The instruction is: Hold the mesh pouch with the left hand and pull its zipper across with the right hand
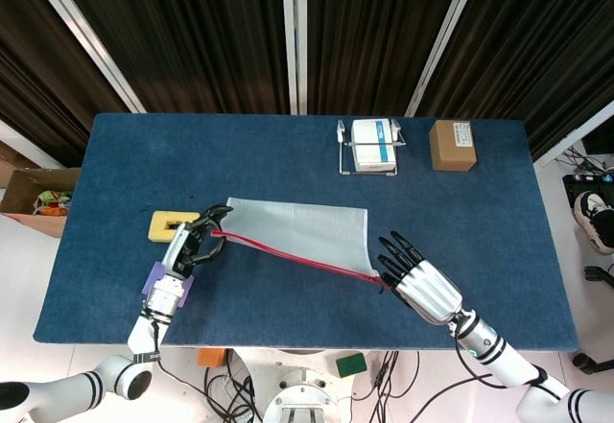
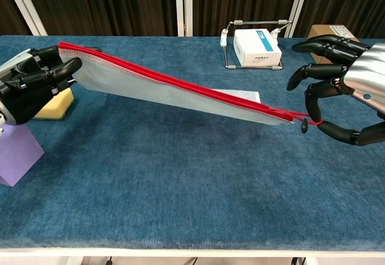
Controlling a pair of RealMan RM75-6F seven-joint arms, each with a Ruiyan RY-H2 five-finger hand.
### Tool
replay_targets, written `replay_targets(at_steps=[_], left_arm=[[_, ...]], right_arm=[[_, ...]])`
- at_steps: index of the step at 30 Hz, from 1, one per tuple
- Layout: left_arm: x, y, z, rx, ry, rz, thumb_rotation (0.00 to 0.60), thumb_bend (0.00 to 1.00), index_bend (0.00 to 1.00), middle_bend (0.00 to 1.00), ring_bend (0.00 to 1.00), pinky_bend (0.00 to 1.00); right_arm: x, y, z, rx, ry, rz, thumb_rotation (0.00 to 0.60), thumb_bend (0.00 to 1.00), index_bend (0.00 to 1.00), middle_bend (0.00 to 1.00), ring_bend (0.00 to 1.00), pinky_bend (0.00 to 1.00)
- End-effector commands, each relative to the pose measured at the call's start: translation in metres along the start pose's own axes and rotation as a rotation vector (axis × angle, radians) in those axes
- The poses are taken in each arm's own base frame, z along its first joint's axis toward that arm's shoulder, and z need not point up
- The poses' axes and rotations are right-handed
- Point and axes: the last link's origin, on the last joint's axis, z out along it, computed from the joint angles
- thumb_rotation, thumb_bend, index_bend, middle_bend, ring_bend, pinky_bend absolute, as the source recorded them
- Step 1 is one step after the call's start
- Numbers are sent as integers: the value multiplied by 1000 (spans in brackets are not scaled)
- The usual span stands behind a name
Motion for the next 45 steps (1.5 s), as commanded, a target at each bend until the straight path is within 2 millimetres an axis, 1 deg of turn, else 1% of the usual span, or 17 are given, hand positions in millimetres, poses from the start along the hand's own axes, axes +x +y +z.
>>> replay_targets(at_steps=[1, 4, 7, 11, 13, 15, 16, 18, 20, 22, 24, 28, 30, 33, 38, 41, 45], left_arm=[[0, -1, 0, 5, 5, 1, 600, 536, 675, 252, 105, 139], [0, -2, 0, 8, 5, 16, 600, 536, 663, 251, 105, 139], [-1, -2, -1, 9, -2, 93, 600, 512, 554, 250, 104, 139], [-1, 0, -5, 3, -24, 265, 600, 452, 344, 214, 96, 140], [5, 3, -8, -6, -17, 416, 600, 428, 302, 202, 93, 140], [10, 9, -11, -25, 2, 560, 600, 398, 259, 184, 89, 140], [12, 13, -13, -34, 12, 615, 600, 382, 245, 177, 88, 140], [19, 24, -19, -56, 44, 738, 600, 350, 231, 172, 87, 139], [26, 36, -24, -65, 72, 842, 600, 324, 223, 170, 87, 138], [32, 46, -29, -66, 91, 909, 600, 294, 219, 168, 87, 137], [40, 58, -35, -65, 106, 981, 600, 274, 218, 166, 87, 137], [56, 79, -48, -58, 132, 1095, 600, 251, 217, 166, 87, 136], [66, 90, -55, -55, 152, 1151, 600, 244, 218, 166, 87, 136], [84, 103, -67, -35, 187, 1247, 600, 240, 226, 167, 87, 136], [116, 118, -92, 49, 246, 1396, 600, 241, 270, 178, 88, 136], [133, 124, -113, 121, 274, 1465, 600, 241, 276, 183, 88, 136], [142, 131, -140, 180, 310, 1451, 600, 241, 278, 184, 88, 137]], right_arm=[[-2, 2, -3, -4, -10, 3, 600, 739, 683, 291, 12, 0], [-4, 3, -3, -6, -15, 12, 600, 738, 683, 291, 11, 0], [-7, 2, 2, 1, -22, 25, 600, 739, 683, 291, 11, 0], [-11, -3, 13, 25, -28, 45, 600, 739, 683, 291, 12, 0], [-14, -7, 19, 38, -37, 52, 600, 727, 683, 291, 12, 0], [-17, -10, 24, 45, -52, 52, 600, 655, 669, 288, 7, 0], [-18, -11, 26, 45, -62, 49, 600, 578, 638, 277, 4, 0], [-20, -14, 29, 36, -86, 44, 600, 384, 510, 227, 0, 0], [-21, -16, 30, 11, -134, 53, 600, 170, 265, 143, 0, 0], [-19, -16, 31, -13, -185, 72, 600, 45, 61, 63, 0, 0], [-15, -15, 31, -37, -224, 92, 600, 3, 0, 13, 0, 0], [-3, -7, 28, -81, -236, 104, 600, 0, 0, 0, 0, 0], [6, 4, 25, -131, -199, 91, 600, 0, 0, 0, 0, 0], [21, 26, 13, -246, -129, 68, 600, 18, 0, 14, 0, 0], [47, 64, -24, -438, -59, 32, 600, 173, 0, 86, 0, 48], [61, 84, -60, -567, -34, 17, 600, 176, 0, 90, 0, 51], [69, 92, -104, -695, -23, 38, 600, 176, 0, 90, 0, 56]])
